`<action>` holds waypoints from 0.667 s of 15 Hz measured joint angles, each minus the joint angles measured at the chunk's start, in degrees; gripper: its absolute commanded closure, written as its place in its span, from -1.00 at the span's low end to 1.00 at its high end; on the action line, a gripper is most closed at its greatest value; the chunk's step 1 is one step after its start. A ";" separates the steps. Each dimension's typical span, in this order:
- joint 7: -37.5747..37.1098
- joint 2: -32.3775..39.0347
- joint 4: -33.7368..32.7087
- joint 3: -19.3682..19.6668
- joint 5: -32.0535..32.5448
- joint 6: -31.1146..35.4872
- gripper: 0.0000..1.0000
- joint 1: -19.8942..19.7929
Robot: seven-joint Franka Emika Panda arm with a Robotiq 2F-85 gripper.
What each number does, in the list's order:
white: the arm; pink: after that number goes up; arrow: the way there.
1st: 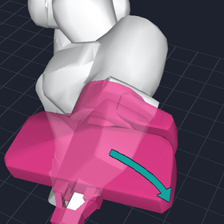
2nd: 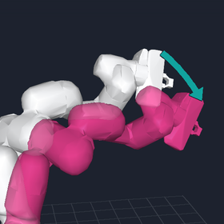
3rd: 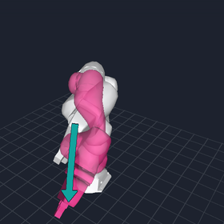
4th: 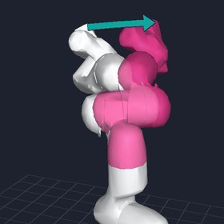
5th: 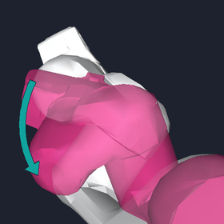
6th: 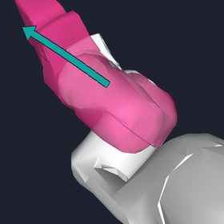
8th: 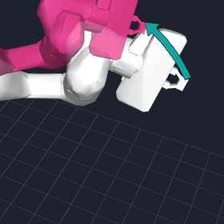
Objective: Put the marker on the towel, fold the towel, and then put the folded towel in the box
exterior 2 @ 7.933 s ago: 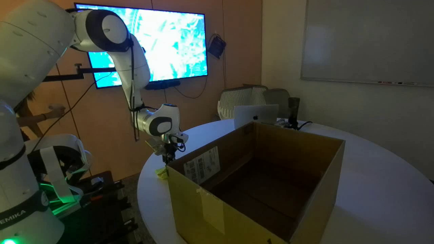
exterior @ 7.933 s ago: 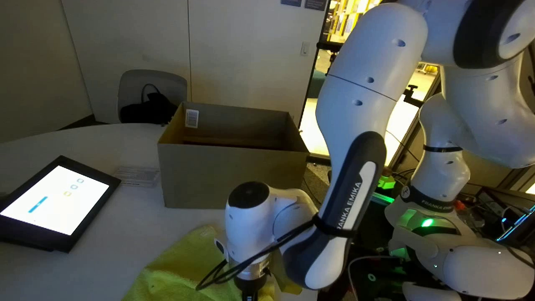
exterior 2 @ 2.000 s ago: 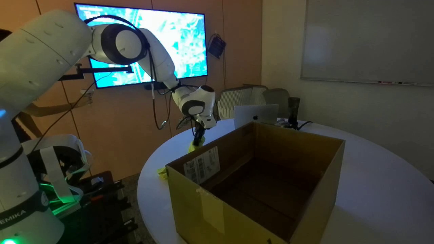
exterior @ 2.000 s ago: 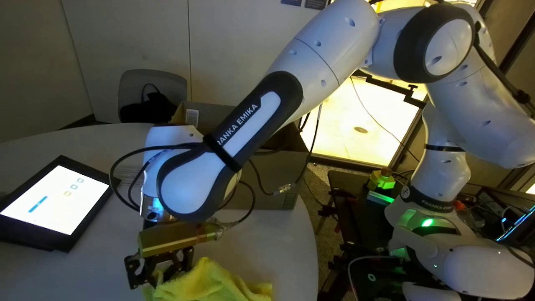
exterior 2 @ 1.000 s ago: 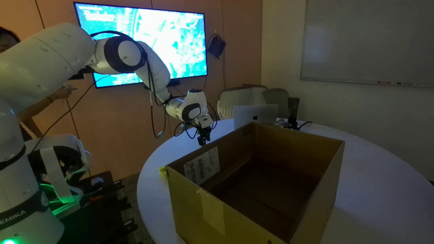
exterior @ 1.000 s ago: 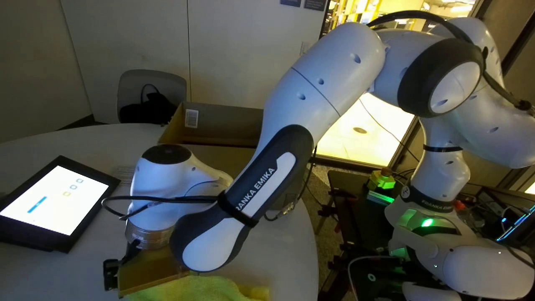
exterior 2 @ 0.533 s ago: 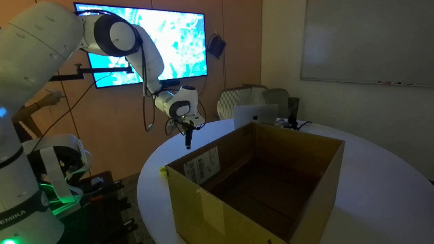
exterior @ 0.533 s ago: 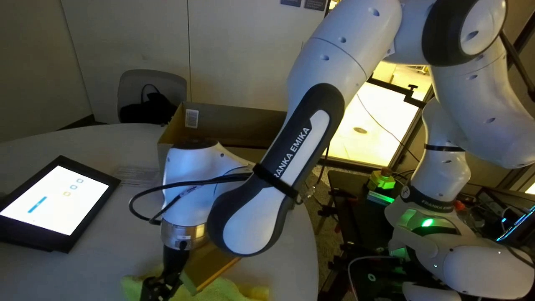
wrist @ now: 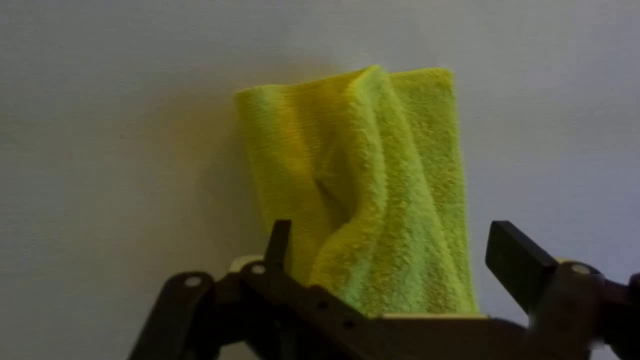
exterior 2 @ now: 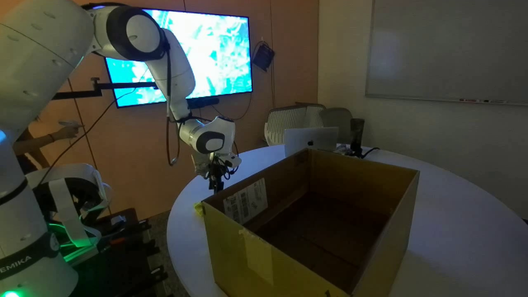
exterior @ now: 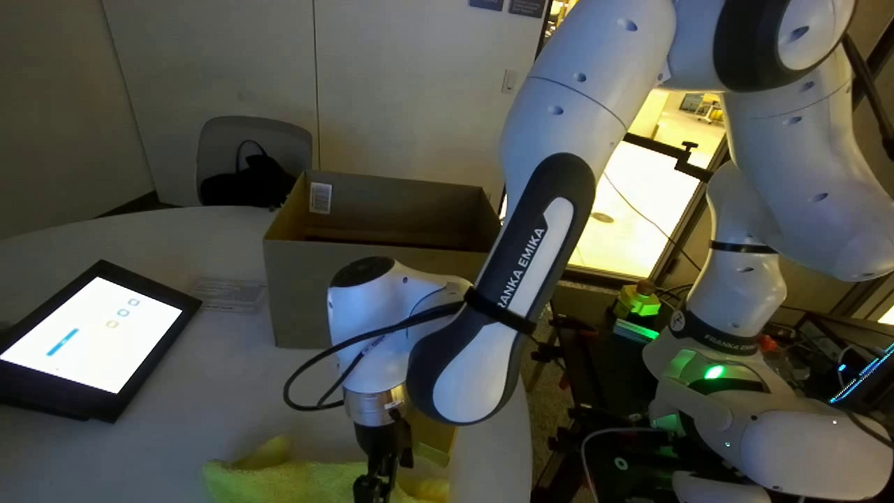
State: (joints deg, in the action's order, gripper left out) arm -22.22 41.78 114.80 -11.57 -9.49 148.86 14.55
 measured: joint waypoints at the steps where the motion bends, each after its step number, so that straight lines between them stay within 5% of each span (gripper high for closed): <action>1: 0.41 0.14 0.47 1.46 1.50 0.00 -1.00 1.11; 5: 0.51 0.47 0.50 5.97 5.56 0.12 -1.00 5.06; 10: 0.51 0.40 -1.74 6.71 5.96 0.25 -1.00 5.80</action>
State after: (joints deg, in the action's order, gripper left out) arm -21.71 42.18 113.06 -4.86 -3.54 149.11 20.35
